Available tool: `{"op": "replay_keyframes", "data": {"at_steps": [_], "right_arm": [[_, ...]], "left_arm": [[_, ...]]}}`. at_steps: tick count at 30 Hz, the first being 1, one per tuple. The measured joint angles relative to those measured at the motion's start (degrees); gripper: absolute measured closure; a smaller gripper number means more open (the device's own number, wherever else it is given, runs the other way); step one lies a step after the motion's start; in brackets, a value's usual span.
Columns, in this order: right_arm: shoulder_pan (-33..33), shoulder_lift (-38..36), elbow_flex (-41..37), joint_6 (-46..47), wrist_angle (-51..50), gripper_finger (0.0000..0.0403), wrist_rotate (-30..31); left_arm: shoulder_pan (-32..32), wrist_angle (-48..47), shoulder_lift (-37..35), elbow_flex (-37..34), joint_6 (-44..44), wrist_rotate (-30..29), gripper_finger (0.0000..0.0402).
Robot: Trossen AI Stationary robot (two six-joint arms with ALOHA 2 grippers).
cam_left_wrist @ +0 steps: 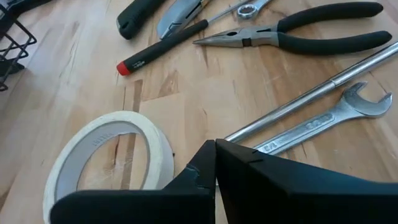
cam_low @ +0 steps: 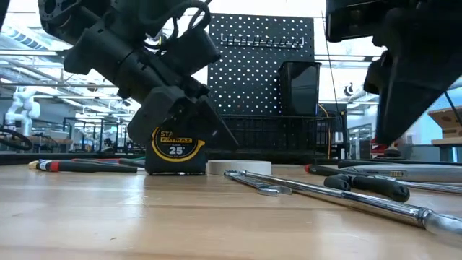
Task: Hang tools onto peg board
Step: Put the wrench into the black bin on the peg board
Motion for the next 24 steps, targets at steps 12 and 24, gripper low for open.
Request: {"op": "replay_keyframes", "data": {"at_steps": [12,24], "right_arm": [[-1.5,0.0,0.0,-7.9,11.4,0.0266,3.0],[-2.6,0.0,0.0,-10.2,14.0,0.0266,5.7]], "left_arm": [[0.7,0.2,1.0,0.1,0.5,0.5,0.0394],[0.8,-2.4,1.0,0.2,0.7,0.7,0.0394]]}}
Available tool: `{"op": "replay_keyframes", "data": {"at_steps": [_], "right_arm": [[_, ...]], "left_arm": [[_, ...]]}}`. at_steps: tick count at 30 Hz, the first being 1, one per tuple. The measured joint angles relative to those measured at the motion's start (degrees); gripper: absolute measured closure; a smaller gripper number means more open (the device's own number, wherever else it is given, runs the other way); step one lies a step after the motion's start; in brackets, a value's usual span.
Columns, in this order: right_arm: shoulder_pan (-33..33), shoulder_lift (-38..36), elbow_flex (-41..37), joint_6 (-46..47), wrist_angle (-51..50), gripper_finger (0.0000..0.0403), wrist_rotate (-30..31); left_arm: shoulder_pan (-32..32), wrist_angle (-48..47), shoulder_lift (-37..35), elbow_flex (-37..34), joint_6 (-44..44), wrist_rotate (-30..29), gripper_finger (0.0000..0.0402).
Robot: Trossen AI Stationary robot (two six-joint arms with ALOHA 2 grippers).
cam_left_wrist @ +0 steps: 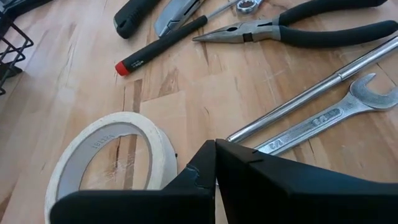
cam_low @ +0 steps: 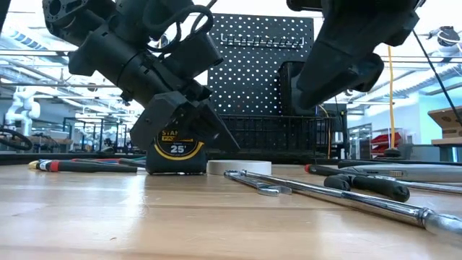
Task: Hang tools onto peg board
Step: Put the wrench into the black bin on the peg board
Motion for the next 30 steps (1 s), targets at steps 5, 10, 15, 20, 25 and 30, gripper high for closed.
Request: {"op": "replay_keyframes", "data": {"at_steps": [5,10,15,20,25,30], "right_arm": [[0.0,0.0,0.0,-0.5,0.1,0.0266,0.0],[0.0,0.0,0.0,-1.6,0.2,0.0266,0.0],[0.0,0.0,0.0,-1.6,0.3,0.0266,0.0],[0.0,0.0,0.0,-1.5,0.4,0.0266,0.0],[-0.1,0.0,0.0,-1.9,0.4,0.0266,0.1],[-0.3,0.0,0.0,-2.0,0.4,0.0266,0.1]], "left_arm": [[-2.0,-0.5,-0.1,1.1,1.1,-6.5,0.0394],[-5.6,0.4,-1.5,4.1,2.3,-7.0,0.0394],[-6.9,-4.2,-1.5,6.1,1.4,-2.7,0.0394],[-6.3,-15.0,-1.5,6.7,-3.8,-3.3,0.0394],[-4.7,-19.6,-1.3,6.7,-6.8,-7.2,0.0394],[-1.7,-26.2,-0.5,7.1,-11.7,-8.7,0.0394]]}}
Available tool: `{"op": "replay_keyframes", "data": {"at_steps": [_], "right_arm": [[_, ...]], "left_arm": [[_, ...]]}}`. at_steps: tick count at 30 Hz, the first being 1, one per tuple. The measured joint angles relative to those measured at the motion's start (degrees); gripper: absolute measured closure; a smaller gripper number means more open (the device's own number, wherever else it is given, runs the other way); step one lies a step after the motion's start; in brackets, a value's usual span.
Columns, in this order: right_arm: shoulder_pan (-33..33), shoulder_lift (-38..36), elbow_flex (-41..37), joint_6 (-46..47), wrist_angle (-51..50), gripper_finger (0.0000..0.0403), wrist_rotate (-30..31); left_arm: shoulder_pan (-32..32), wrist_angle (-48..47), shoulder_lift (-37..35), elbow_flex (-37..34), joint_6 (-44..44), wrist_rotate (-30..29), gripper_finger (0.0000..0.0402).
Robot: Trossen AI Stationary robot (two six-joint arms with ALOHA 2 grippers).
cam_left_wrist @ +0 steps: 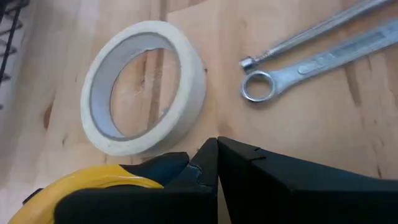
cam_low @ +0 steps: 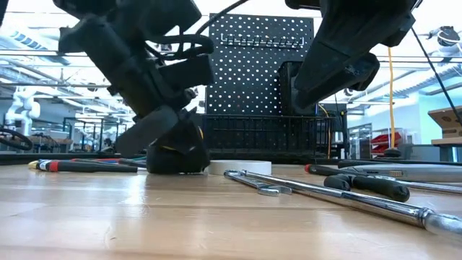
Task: Hang tools onto peg board
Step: Put the wrench into the black bin on the peg board
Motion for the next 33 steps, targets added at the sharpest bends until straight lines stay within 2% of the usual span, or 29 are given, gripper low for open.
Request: {"op": "replay_keyframes", "data": {"at_steps": [8,12,15,19,28,33], "right_arm": [[-0.1,0.0,0.0,0.0,0.0,0.0266,0.1],[-0.1,0.0,0.0,-0.3,0.0,0.0266,0.1],[-0.1,0.0,0.0,-0.5,0.0,0.0266,0.1],[-0.1,0.0,0.0,-0.5,-0.1,0.0266,0.3],[-0.1,0.0,0.0,-1.6,0.0,0.0266,0.6],[-0.1,0.0,0.0,-1.6,0.0,0.0266,1.5]], "left_arm": [[2.7,-2.5,2.2,-0.5,-3.7,-3.8,0.0394],[3.1,-6.5,2.6,-1.0,-4.0,-11.1,0.0394],[3.8,-10.3,2.5,-1.0,-6.5,-13.1,0.0394],[5.3,-15.7,2.5,-1.1,-10.7,-13.5,0.0394],[2.0,-14.4,-2.3,-1.6,-8.0,-16.2,0.0394],[-0.6,-10.2,-4.2,-1.4,-4.7,-13.8,0.0394]]}}
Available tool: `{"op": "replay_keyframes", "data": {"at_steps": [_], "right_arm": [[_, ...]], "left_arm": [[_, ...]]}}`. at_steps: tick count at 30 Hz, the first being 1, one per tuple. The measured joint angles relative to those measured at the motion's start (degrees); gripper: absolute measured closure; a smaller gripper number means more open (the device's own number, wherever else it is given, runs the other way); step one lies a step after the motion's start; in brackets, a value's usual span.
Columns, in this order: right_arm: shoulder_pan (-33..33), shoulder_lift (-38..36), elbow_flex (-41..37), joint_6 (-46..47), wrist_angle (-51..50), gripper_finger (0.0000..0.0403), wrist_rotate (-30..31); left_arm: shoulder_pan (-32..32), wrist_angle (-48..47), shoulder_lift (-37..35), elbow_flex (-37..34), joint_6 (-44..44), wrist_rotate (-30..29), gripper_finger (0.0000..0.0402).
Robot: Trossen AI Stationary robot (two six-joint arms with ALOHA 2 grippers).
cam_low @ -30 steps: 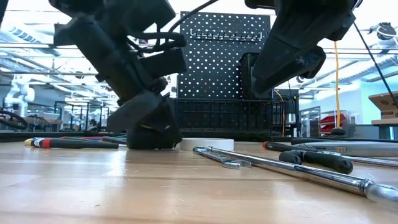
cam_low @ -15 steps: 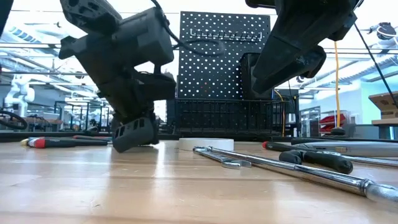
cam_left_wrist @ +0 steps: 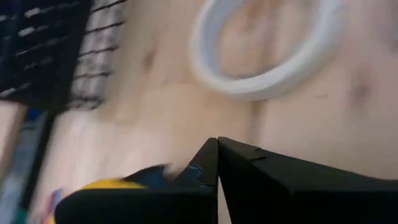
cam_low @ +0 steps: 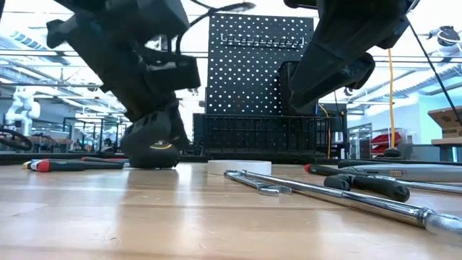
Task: Hang tools onto peg board
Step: Put the wrench into the black bin on the peg board
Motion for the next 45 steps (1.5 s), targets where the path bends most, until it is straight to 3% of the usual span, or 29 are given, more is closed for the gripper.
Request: {"op": "replay_keyframes", "data": {"at_steps": [6,10,16,30,39,45], "right_arm": [[-0.2,0.0,0.0,-0.2,0.0,0.0266,3.3],[-0.3,0.0,0.0,-0.2,0.1,0.0266,3.4],[-0.3,0.2,0.0,-0.3,0.3,0.0266,6.0],[-0.3,0.3,0.0,0.0,0.9,0.0266,6.1],[-0.4,4.8,0.0,0.0,2.7,0.0266,5.9],[-0.8,8.6,0.0,0.8,3.1,0.0266,5.5]], "left_arm": [[-1.8,18.5,1.5,0.2,11.5,16.0,0.0394],[-1.3,23.9,3.3,0.2,13.0,15.8,0.0394],[1.3,24.0,6.4,0.2,11.2,19.7,0.0394],[2.2,22.9,7.4,0.3,9.7,21.4,0.0394],[0.9,21.1,5.5,0.2,10.4,19.6,0.0394],[0.3,27.1,4.5,0.2,13.0,17.7,0.0394]]}}
